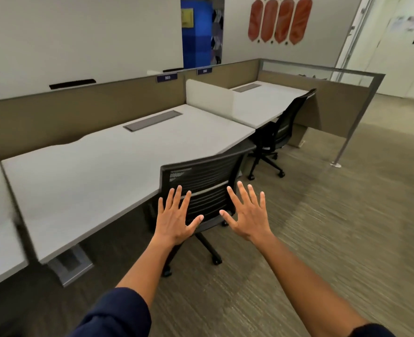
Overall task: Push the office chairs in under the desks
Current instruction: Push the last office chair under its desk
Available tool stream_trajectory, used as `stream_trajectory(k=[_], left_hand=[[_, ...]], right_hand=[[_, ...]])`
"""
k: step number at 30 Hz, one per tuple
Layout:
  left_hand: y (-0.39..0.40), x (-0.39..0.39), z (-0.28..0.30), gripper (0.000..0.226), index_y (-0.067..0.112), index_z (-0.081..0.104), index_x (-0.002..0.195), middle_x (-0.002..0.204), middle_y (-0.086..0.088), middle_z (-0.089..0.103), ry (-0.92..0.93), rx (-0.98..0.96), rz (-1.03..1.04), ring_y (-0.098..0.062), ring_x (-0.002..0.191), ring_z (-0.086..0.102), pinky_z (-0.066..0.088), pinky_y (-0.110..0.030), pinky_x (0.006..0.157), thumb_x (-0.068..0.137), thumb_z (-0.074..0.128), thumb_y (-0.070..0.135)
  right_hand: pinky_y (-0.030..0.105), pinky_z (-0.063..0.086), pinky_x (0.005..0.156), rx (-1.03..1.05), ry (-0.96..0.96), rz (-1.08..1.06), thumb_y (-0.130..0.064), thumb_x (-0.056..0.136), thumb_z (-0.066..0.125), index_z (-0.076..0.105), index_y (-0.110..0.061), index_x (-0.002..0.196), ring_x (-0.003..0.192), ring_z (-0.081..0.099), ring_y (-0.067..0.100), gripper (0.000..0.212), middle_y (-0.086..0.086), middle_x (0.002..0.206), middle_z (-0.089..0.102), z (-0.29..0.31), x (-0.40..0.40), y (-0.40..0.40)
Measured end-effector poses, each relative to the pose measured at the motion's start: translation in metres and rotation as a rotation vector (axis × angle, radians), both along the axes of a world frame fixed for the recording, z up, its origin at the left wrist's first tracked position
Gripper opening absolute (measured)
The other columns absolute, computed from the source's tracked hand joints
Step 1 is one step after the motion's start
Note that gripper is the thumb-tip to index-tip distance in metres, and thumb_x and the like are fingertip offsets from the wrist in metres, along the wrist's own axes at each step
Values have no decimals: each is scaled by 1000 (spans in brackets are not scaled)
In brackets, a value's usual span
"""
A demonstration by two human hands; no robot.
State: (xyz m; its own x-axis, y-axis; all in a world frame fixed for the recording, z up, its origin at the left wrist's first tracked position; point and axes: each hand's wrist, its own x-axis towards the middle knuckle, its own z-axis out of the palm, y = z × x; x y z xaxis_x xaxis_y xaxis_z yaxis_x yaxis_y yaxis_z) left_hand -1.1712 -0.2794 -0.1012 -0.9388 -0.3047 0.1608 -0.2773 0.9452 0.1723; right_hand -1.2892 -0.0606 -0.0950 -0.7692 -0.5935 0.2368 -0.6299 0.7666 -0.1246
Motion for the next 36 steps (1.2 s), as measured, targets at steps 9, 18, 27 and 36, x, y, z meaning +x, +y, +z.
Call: stream_trajectory(k=[9, 18, 27, 36], left_hand=[[-40, -141, 28, 95, 28, 0, 161, 168, -4, -18, 19, -71, 17, -25, 153, -21, -9, -53, 123, 85, 11, 84], [-63, -228, 30, 106, 30, 0, 161, 168, -3, -16, -26, -48, 273, -22, 154, -20, -9, -51, 123, 75, -9, 90], [-55, -237, 30, 93, 18, 55, 65, 62, 1, 57, -107, -122, 455, -22, 61, 56, 45, -36, 63, 78, -5, 88], [-8, -224, 21, 79, 16, 45, 57, 55, -1, 50, -21, -46, 509, -18, 52, 49, 38, -36, 56, 84, 9, 82]], right_hand=[[62, 2, 122, -45, 9, 2, -83, 87, 6, 6, -34, 161, 156, 3, 33, 88, 5, 170, 1, 19, -157, -35], [61, -5, 122, 61, 0, 195, -82, 85, 2, 3, -35, 160, 156, -4, 32, 89, 4, 170, -4, 19, -297, -71], [50, 36, 112, 131, 23, 358, -84, 85, -2, 68, -20, 121, 116, 61, 25, 101, 4, 120, 70, 16, -355, -83], [36, 51, 61, 143, 107, 464, -77, 89, -1, 60, -17, 65, 56, 56, 19, 89, -1, 60, 58, 16, -359, -68]])
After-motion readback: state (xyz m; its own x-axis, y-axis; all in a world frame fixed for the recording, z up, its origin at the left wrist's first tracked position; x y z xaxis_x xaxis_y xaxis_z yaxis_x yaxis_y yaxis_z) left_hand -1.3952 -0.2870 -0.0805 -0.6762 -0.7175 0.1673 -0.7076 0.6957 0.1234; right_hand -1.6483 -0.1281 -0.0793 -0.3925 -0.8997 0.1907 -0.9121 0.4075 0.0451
